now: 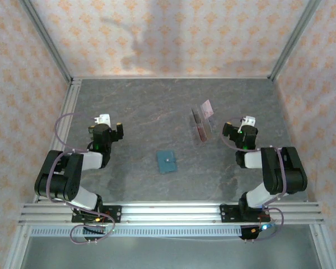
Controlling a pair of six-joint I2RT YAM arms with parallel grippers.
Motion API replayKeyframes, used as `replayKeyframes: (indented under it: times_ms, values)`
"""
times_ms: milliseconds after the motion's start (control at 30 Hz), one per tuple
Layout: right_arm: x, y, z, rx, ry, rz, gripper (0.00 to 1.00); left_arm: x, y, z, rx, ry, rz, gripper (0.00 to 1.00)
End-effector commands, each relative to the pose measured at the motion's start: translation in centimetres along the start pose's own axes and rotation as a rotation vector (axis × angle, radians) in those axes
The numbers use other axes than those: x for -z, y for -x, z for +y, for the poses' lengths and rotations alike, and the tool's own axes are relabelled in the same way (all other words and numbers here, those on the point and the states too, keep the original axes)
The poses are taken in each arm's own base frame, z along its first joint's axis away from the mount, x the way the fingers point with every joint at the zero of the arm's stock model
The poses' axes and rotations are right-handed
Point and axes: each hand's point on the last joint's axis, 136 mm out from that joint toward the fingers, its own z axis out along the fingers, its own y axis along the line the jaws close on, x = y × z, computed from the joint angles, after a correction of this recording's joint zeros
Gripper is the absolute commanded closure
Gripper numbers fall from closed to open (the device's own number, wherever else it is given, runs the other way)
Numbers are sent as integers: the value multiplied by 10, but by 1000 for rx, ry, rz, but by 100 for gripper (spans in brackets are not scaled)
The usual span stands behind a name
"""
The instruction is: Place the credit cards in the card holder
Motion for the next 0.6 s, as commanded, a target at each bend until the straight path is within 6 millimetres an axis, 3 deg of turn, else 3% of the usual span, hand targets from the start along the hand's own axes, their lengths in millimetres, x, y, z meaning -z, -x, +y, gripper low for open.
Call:
replayKeyframes:
  times_ms: [0, 567]
  values:
    - [-2, 15, 2, 7, 1, -42, 1, -1, 11, 5, 7, 30, -31, 0]
    - [-2, 16, 2, 4, -1, -48, 1, -1, 11, 5, 8, 30, -32, 0]
